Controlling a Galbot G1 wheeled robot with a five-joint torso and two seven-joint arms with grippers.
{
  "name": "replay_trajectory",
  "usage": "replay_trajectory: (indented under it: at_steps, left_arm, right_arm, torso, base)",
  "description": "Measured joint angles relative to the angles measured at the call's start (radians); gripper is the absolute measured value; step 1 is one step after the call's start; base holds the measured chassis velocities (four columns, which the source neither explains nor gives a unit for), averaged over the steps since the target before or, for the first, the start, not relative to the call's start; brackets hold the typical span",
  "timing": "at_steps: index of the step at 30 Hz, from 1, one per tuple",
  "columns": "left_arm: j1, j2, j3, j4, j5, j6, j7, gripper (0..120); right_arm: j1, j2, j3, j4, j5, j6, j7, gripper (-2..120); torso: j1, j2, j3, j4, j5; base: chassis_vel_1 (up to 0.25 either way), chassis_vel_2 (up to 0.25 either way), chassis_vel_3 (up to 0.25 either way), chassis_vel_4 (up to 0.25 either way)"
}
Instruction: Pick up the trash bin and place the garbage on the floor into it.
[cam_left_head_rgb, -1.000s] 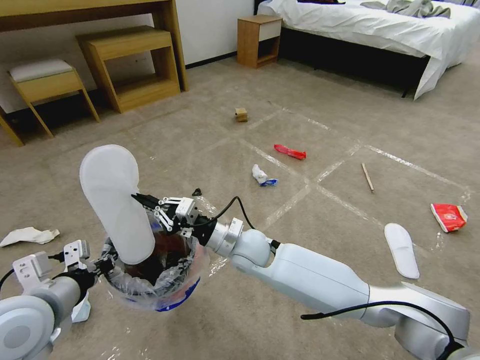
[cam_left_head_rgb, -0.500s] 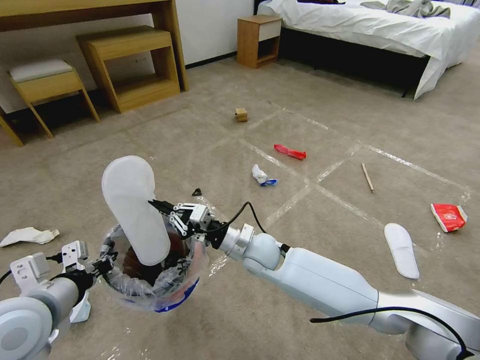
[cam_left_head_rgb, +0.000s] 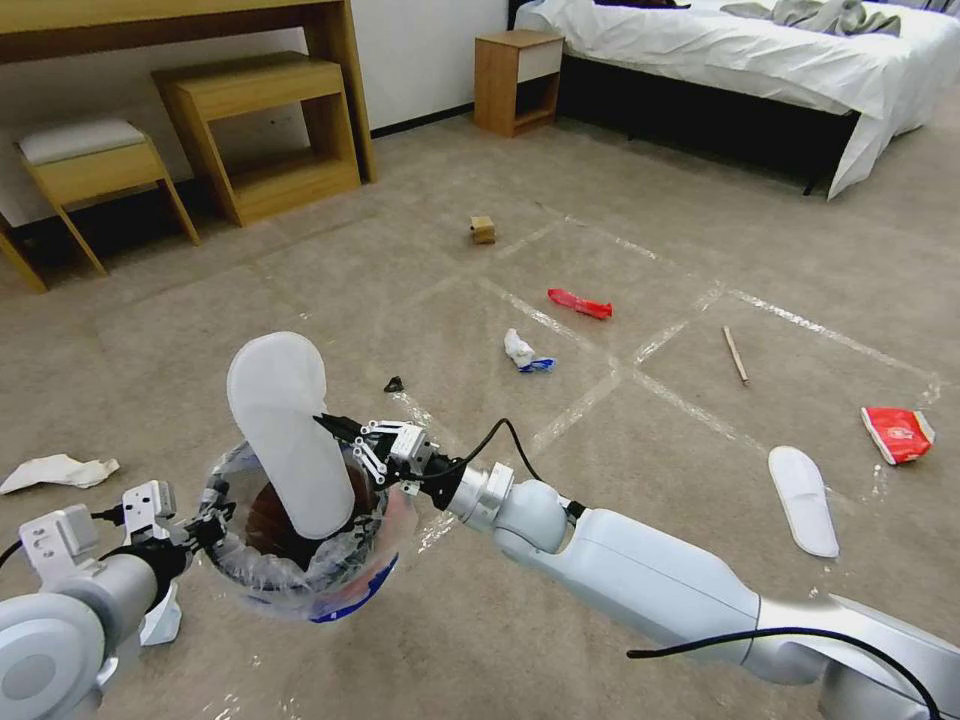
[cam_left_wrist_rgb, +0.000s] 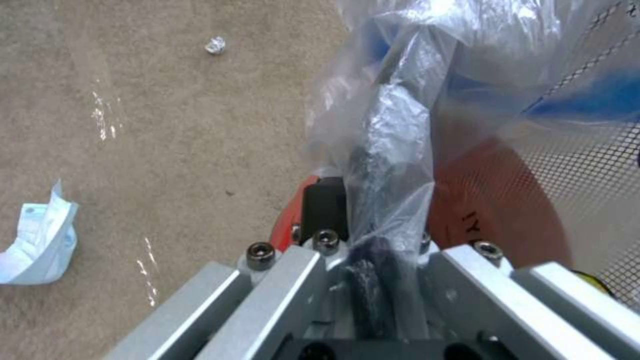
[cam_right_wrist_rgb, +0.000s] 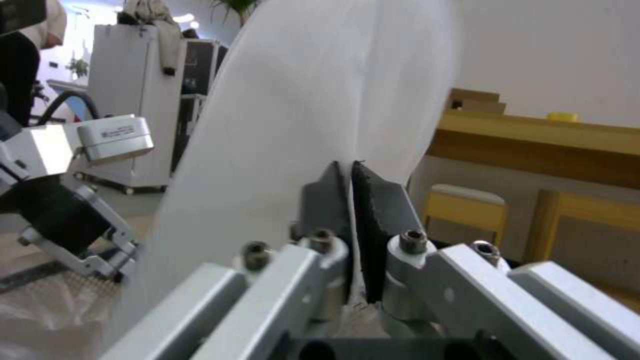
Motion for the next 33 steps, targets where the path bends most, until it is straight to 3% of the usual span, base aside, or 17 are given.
replay_trajectory:
  at_steps: [5, 9, 14, 24, 33]
  left_arm:
    - [-0.001, -0.002, 0.000, 0.001, 0.000, 0.000, 0.000, 0]
    - [-0.002, -0.005, 0.000, 0.005, 0.001, -0.001, 0.001, 0]
    - [-0.002, -0.005, 0.000, 0.008, 0.002, -0.002, 0.001, 0]
    - [-0.007, -0.005, 0.003, 0.015, 0.005, -0.003, 0.002, 0]
    - [-0.014, -0.004, -0.002, 0.032, 0.016, -0.006, 0.006, 0]
  right_arm:
    - [-0.002, 0.008, -0.008, 0.002, -0.001, -0.003, 0.001, 23]
    - [0.001, 0.025, -0.014, -0.001, -0.001, -0.004, 0.002, 44]
    - [0.001, 0.025, -0.016, -0.001, -0.002, -0.005, 0.003, 55]
    - [-0.001, 0.008, -0.002, 0.023, 0.003, -0.008, 0.009, 95]
    - [-0.013, -0.057, 0.148, 0.131, 0.086, -0.077, 0.087, 99]
  torso:
    - [0.000, 0.000, 0.000, 0.0000, 0.0000]
    - [0.000, 0.000, 0.000, 0.0001, 0.0000]
    - [0.000, 0.000, 0.000, 0.0000, -0.0001]
    - [0.000, 0.000, 0.000, 0.0001, 0.0000]
    - [0.000, 0.000, 0.000, 0.0001, 0.0001]
  base:
    - [0.000, 0.000, 0.000, 0.000]
    - [0.000, 0.000, 0.000, 0.000]
    - [0.000, 0.000, 0.000, 0.000]
    - [0.000, 0.000, 0.000, 0.000]
    - [0.000, 0.000, 0.000, 0.000]
